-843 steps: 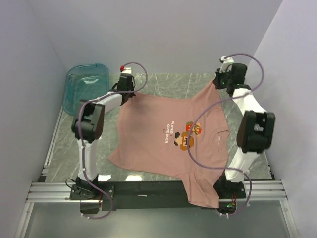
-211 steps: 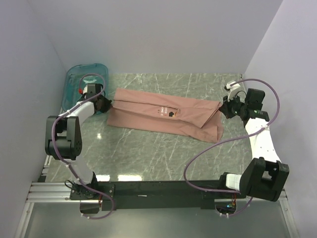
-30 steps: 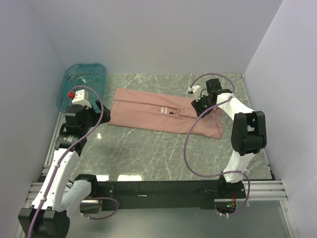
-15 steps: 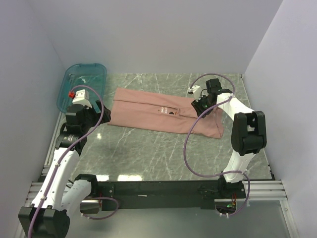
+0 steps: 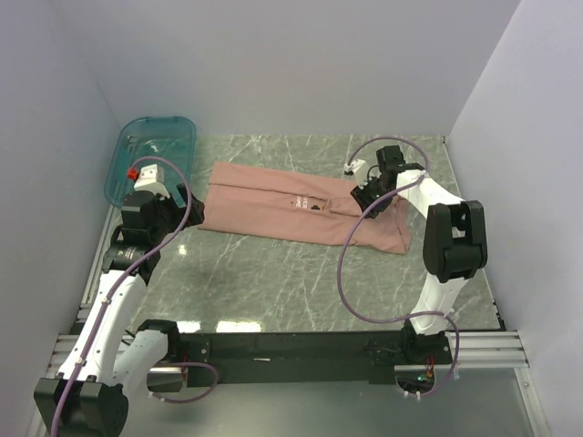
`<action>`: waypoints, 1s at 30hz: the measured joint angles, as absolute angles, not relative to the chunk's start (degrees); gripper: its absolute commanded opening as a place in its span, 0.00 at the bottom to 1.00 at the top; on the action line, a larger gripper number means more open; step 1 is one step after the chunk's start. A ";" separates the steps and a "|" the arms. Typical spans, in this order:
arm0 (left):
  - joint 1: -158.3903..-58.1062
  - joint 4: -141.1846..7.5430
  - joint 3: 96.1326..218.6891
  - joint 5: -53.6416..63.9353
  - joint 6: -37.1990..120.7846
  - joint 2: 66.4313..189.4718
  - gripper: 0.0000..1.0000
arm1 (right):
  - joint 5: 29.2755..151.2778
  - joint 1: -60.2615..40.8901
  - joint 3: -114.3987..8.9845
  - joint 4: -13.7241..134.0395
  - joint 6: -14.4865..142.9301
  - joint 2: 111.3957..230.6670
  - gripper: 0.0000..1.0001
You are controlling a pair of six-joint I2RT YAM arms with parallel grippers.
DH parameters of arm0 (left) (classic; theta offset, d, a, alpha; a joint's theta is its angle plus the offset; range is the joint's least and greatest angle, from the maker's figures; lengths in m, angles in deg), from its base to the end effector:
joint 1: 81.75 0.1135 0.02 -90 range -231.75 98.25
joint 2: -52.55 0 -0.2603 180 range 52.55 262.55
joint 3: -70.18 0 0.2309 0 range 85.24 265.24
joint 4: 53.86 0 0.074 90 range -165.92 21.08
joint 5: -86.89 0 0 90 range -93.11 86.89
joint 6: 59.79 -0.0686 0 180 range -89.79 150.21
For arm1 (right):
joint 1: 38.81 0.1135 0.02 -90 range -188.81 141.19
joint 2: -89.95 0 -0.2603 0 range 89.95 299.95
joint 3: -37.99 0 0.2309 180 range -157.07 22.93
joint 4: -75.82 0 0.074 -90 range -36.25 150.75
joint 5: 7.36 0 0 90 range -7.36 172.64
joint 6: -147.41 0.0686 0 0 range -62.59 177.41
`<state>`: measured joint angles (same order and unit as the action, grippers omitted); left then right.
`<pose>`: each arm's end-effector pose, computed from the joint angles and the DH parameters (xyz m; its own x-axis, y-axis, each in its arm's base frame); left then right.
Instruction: Fold and stack the t-shirts
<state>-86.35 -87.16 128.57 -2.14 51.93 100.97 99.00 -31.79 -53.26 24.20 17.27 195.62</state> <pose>0.2048 -0.0176 0.2917 -0.4021 -0.3389 -0.8506 -0.0572 0.9365 -0.3460 0.3656 0.0645 0.1789 -0.5446 -0.6903 -0.4764 -0.7611 0.6453 -0.0650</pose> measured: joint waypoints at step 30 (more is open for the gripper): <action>-86.35 -87.19 128.57 -1.84 51.93 101.17 0.98 | 95.52 -29.43 -56.51 23.67 17.03 200.71 0.01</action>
<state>-86.35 -87.19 128.57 -1.84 51.93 101.17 95.52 -29.43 -56.51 23.67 17.03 200.71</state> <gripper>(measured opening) 0.978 0.033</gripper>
